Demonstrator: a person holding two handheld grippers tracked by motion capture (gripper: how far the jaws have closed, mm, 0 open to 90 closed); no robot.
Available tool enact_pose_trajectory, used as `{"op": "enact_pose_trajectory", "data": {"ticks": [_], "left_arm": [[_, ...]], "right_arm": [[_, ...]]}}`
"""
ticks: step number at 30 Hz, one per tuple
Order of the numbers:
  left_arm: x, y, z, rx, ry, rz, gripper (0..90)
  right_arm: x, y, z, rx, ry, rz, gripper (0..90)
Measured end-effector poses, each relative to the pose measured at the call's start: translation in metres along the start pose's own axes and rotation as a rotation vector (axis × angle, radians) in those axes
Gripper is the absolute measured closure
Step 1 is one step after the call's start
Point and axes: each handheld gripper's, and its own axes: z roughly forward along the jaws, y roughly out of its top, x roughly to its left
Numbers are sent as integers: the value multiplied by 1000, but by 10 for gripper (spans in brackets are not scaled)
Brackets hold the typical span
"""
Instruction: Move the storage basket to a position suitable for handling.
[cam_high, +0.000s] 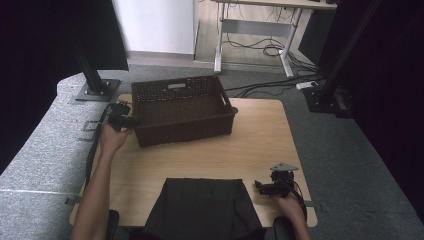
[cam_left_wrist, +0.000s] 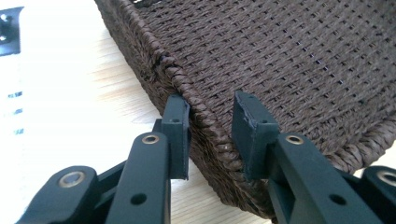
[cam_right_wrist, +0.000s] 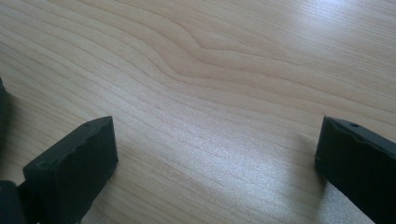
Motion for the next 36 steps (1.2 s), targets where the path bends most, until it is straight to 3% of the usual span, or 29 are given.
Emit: {"op": "enact_pose_trajectory", "data": {"ticks": [19,36], "left_arm": [[-29,-12,-5,-24,-94,80,697],[-58,-36,-23,-30,-101,129,695]], "right_arm": [[0,0,0,-1,0,0,0],[1,-1,-1,0,3,-1,0]]}}
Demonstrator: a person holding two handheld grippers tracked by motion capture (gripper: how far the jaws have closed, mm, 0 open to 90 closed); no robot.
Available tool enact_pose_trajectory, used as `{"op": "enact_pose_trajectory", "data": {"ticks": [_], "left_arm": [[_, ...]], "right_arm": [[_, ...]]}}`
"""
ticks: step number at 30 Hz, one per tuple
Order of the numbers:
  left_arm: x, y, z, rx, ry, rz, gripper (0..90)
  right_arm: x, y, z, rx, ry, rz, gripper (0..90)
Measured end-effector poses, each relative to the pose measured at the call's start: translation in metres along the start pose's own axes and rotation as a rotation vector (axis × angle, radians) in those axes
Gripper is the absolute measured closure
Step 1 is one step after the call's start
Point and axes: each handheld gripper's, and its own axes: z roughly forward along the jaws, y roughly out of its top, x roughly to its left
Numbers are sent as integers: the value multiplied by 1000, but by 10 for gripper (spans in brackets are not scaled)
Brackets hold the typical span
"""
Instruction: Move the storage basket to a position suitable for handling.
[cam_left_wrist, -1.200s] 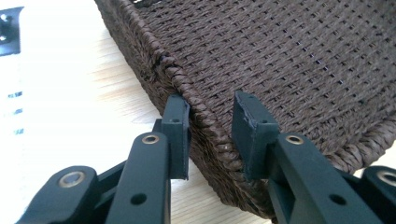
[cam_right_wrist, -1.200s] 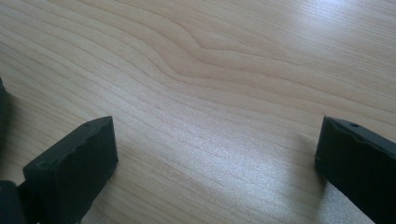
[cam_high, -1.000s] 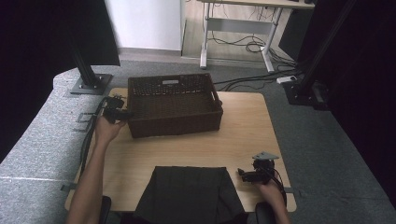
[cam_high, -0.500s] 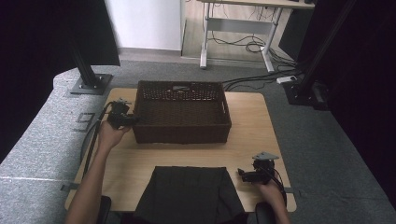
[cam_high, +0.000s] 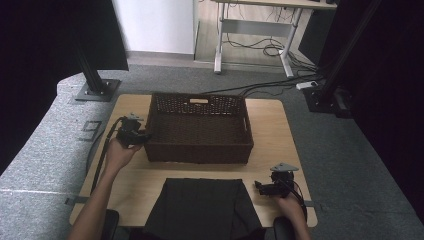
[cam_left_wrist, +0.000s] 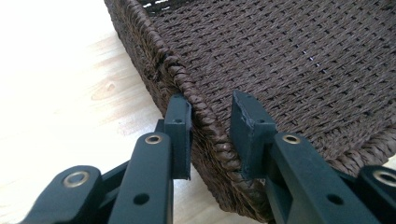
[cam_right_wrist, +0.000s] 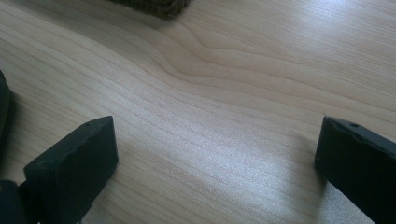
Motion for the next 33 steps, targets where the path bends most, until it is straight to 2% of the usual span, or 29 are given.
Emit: {"op": "enact_pose_trajectory", "data": {"ticks": [12,33], "left_arm": [[-20,-17,-12,-19,-5,2,692],[-35,-33,-25,-26,-34,23,690]], "right_arm": [[0,0,0,2,1,-2,0],[0,0,-1,2,2,-3,0]]}}
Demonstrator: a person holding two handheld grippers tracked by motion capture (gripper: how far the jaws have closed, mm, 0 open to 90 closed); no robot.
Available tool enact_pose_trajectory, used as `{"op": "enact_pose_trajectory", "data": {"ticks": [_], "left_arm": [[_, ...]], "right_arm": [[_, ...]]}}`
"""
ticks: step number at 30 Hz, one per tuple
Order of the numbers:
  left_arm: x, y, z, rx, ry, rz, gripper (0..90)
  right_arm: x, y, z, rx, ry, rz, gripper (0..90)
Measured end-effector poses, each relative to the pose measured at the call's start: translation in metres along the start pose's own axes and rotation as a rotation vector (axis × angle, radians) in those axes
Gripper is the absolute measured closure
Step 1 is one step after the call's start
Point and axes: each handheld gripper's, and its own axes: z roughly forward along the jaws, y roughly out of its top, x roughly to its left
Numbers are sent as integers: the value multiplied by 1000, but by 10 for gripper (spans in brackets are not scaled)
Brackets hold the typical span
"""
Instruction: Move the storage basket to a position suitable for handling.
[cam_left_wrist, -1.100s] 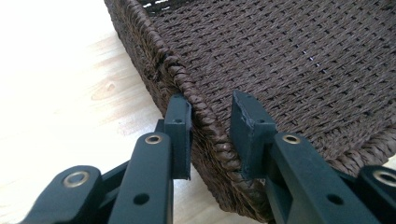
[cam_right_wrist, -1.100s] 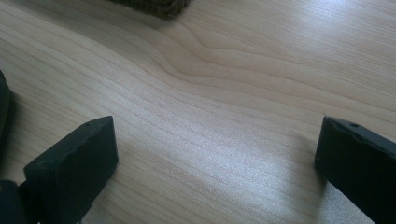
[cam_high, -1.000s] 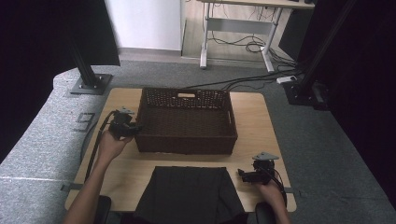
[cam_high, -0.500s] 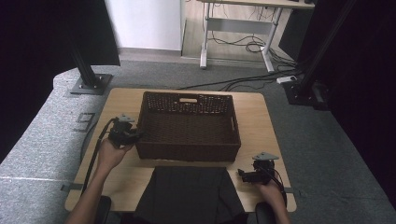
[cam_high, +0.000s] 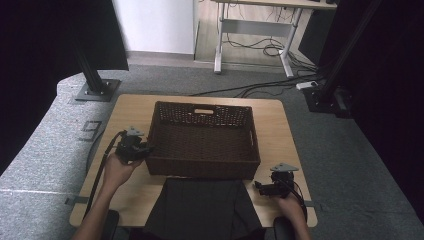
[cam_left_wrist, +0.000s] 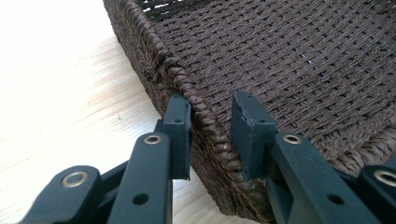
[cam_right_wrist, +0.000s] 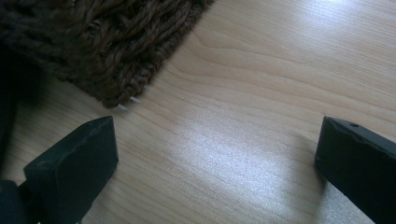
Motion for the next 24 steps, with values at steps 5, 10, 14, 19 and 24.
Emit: {"op": "enact_pose_trajectory", "data": {"ticks": [5,10,14,19,24], "left_arm": [[-3,-2,-1,-3,2,-1,690],[-2,-3,-2,-10,-3,8,682],[1,-3,-2,-26,-14,25,648],[-1,-5,-12,-79,-8,34,394],[-3,-8,-32,-126,-36,42,227]], "right_arm": [[0,0,0,0,1,0,0],[0,0,0,0,1,0,0],[0,0,0,0,1,-1,0],[0,0,-1,0,2,-1,0],[0,0,-1,0,1,-1,0]]}}
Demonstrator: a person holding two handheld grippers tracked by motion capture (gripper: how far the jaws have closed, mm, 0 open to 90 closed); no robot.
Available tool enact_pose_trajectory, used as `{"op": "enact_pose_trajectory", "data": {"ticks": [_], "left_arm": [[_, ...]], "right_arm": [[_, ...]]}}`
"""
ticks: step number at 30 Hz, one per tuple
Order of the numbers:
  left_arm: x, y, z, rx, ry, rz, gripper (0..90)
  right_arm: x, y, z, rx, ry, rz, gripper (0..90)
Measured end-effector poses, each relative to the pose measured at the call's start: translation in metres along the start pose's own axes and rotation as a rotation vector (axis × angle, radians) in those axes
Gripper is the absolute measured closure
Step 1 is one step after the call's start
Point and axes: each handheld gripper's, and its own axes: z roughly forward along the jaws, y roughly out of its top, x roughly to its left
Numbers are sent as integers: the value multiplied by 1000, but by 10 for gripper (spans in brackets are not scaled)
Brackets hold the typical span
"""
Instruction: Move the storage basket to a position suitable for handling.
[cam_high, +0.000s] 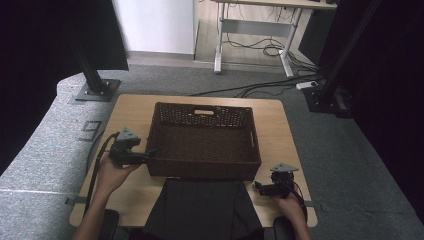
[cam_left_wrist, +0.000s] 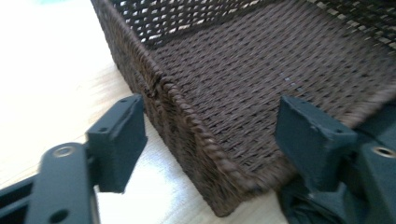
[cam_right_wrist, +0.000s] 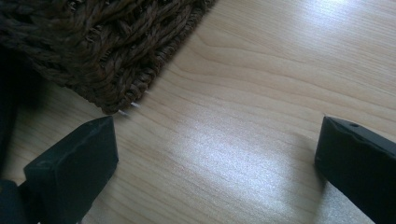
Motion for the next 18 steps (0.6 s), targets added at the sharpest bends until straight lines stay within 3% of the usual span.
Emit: {"op": "enact_pose_trajectory", "data": {"ticks": [4,9,13,18], "left_arm": [[-4,-7,-10,-3,-1,25,139],[-7,-26,-7,20,-5,31,21],[-5,-46,2,23,-1,25,0],[0,-65,12,33,37,47,0]], "right_arm": [[0,0,0,0,0,1,0],[0,0,0,0,0,1,0],[0,0,0,0,-1,1,0],[0,0,0,0,-1,1,0]]}}
